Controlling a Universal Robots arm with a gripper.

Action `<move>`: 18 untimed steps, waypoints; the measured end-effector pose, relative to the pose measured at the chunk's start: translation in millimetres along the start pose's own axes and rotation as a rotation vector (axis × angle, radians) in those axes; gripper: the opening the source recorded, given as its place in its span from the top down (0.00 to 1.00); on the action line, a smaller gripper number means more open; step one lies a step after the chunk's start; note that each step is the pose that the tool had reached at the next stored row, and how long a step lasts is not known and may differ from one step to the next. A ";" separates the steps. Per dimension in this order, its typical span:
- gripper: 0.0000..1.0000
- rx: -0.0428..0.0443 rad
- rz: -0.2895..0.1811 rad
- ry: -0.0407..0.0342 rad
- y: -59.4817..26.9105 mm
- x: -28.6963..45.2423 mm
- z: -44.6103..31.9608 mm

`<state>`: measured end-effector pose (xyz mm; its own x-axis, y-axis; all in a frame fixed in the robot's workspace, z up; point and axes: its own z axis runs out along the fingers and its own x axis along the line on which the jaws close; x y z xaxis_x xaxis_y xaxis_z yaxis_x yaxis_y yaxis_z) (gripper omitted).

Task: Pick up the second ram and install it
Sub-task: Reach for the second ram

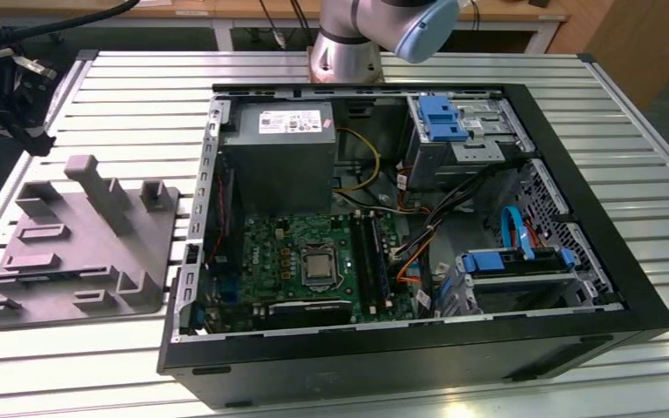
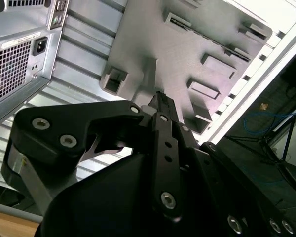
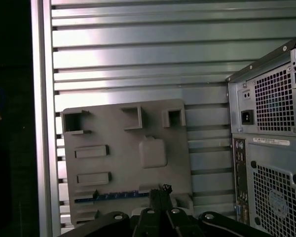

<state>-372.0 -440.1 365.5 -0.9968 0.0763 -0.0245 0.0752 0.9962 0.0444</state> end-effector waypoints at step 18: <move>0.90 0.0000 0.000 0.0000 -17.5 16.8 14.1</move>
<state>-389.6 -455.7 350.3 -0.9968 0.0763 -0.0245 0.0751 0.9962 0.0444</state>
